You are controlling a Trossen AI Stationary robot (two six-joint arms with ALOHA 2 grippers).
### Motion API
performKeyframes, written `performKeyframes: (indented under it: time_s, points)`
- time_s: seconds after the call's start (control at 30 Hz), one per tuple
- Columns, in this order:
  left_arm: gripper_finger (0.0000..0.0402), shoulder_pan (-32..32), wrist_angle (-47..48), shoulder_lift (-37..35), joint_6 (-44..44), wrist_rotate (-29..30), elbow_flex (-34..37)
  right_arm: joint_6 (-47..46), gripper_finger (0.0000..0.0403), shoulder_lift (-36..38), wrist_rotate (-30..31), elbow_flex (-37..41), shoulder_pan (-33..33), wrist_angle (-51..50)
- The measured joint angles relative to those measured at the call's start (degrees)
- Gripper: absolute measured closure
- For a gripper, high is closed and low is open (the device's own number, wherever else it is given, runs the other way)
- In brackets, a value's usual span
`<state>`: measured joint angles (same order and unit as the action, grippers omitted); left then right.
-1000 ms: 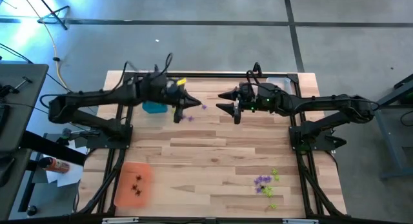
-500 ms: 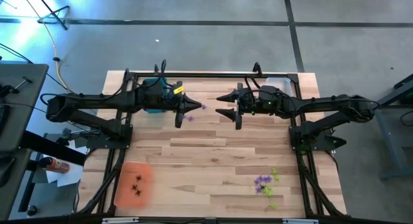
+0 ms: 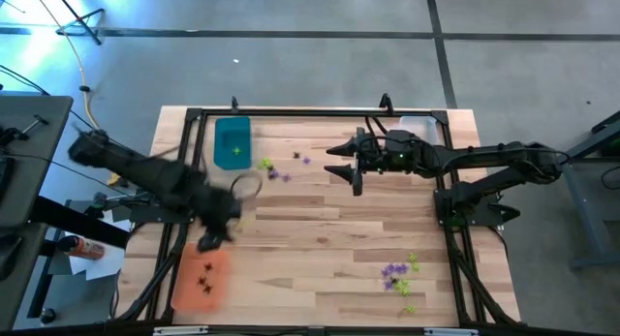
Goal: Sort Halloween decoration
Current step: Put the black spider toy into the orange bin
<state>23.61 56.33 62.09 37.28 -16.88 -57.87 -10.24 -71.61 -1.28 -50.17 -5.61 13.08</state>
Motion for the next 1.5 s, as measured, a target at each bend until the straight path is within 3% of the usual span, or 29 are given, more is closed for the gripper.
performKeyframes:
  time_s: [0.23,0.43,0.67,0.9,1.3,1.5]
  points:
    - [0.0401,22.65,-0.99,3.50,25.94,5.77,0.45,-0.21,0.0163,0.00,1.40,0.00,0.00,-3.18]
    - [0.0401,31.97,-9.40,7.39,29.78,6.45,7.60,0.17,0.0163,0.00,3.81,0.00,0.00,-3.87]
    - [0.0401,32.83,-17.91,10.51,24.25,15.95,17.34,-0.18,0.0163,0.00,5.43,0.00,0.00,-5.07]
    - [0.0401,33.67,-24.61,12.10,22.30,5.74,24.15,-0.26,0.0163,0.00,5.45,0.00,0.00,-7.29]
    - [0.0397,33.34,-29.38,12.04,24.06,7.75,26.22,-1.31,0.0163,0.00,7.76,0.00,-0.37,-8.37]
    - [0.0357,33.32,-29.42,12.04,25.80,8.48,26.21,-1.43,0.0163,0.00,7.77,0.00,-1.24,-9.00]
